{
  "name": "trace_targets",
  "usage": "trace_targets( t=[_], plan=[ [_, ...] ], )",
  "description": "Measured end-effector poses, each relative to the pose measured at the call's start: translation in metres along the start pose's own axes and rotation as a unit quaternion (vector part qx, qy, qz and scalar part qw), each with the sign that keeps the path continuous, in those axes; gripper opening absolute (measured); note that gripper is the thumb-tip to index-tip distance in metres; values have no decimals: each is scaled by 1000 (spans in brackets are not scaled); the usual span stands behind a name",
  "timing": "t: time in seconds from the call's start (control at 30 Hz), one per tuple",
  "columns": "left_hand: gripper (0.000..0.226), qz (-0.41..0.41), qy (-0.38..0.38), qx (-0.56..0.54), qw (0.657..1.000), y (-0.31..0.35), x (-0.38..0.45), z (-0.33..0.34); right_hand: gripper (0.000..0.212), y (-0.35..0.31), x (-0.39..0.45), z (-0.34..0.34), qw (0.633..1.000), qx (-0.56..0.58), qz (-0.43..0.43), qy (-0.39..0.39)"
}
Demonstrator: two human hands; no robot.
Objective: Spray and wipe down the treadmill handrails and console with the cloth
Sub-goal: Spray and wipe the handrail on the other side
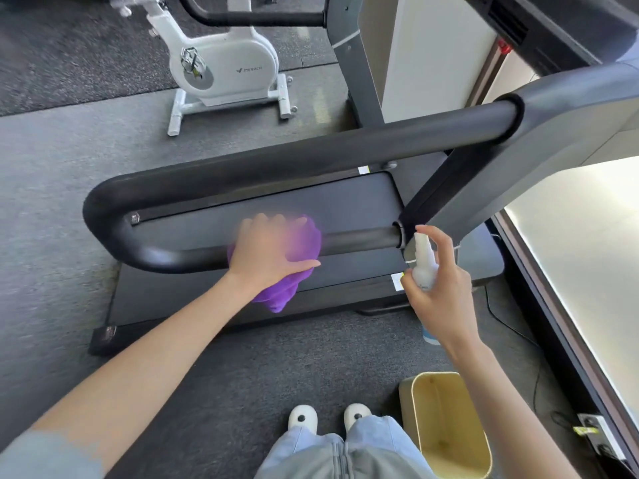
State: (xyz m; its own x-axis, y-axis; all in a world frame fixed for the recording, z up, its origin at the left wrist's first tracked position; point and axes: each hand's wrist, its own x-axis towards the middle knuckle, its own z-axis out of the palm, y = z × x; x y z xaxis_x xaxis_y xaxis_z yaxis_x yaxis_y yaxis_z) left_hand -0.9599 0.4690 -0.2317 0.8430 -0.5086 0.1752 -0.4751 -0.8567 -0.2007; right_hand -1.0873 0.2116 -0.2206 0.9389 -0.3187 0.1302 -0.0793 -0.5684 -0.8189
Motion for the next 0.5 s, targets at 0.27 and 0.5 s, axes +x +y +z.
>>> trace_targets(
  t=[0.27, 0.5],
  plan=[
    [61, -31, 19, 24, 999, 50, 26, 1, 63, 15, -4, 2, 999, -1, 20, 33],
    [55, 0, 13, 25, 1000, 129, 71, 2, 63, 24, -16, -10, 997, -16, 54, 52]
  ],
)
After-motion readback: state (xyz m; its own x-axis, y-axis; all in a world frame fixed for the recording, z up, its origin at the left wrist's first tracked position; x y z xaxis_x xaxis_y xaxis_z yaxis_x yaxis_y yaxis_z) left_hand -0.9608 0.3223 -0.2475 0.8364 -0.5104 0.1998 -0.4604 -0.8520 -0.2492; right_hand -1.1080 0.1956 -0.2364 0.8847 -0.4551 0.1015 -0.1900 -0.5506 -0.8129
